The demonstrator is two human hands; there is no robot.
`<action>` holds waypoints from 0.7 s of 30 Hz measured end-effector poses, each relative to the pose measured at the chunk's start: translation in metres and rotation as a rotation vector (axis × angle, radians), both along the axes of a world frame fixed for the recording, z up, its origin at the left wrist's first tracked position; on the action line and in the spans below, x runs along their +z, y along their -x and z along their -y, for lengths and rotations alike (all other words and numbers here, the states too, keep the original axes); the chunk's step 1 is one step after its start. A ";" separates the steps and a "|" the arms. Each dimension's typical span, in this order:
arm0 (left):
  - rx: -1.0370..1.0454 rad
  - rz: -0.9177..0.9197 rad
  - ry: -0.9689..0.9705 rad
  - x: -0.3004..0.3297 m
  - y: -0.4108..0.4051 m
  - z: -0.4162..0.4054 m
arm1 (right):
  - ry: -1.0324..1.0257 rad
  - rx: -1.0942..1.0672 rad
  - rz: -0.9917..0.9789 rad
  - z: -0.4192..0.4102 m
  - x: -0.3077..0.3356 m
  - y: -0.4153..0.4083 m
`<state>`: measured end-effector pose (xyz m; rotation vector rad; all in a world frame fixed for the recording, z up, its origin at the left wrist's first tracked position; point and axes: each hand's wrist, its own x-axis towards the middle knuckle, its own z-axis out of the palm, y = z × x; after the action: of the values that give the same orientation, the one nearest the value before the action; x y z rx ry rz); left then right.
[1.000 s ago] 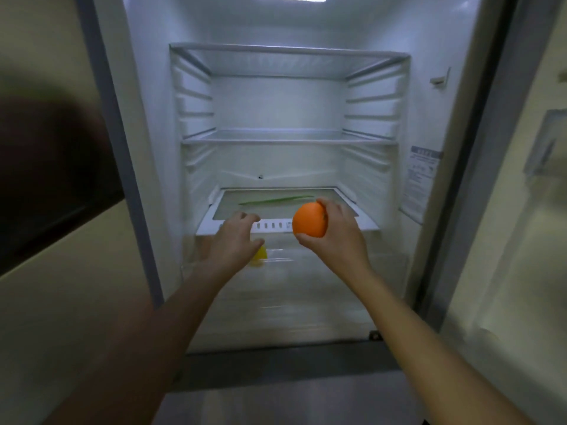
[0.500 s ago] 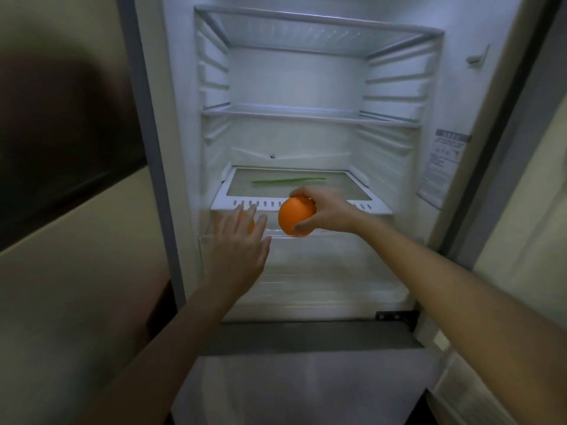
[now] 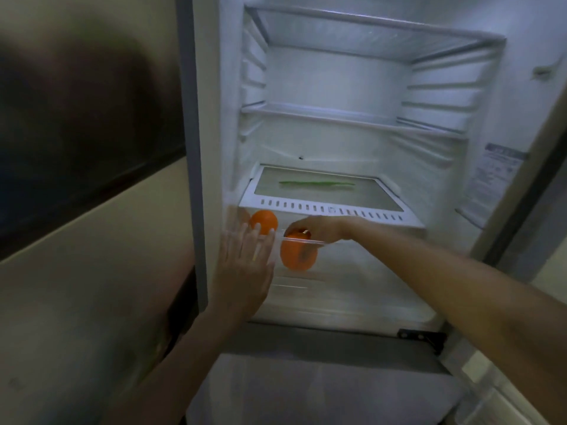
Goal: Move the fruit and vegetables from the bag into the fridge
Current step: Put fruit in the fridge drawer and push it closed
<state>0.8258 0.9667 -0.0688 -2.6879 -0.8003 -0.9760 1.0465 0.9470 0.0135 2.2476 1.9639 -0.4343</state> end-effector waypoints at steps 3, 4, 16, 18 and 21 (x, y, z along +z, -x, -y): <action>0.008 0.000 -0.006 -0.003 -0.002 0.000 | 0.063 0.027 0.036 -0.013 -0.007 0.003; 0.011 -0.001 -0.006 -0.003 -0.002 0.000 | 0.081 0.033 0.042 -0.017 -0.009 0.004; -0.005 -0.021 -0.011 -0.006 -0.001 -0.004 | -0.202 -0.076 -0.026 0.016 0.016 0.024; -0.008 -0.016 -0.013 -0.008 0.000 -0.004 | -0.389 -0.126 0.011 0.037 0.018 0.030; -0.008 0.005 -0.006 -0.008 0.000 0.000 | -0.706 -0.207 0.033 0.068 0.010 0.045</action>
<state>0.8258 0.9670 -0.0766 -2.6871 -0.7869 -0.9862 1.0011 0.8787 0.0234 2.8401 2.1001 0.3477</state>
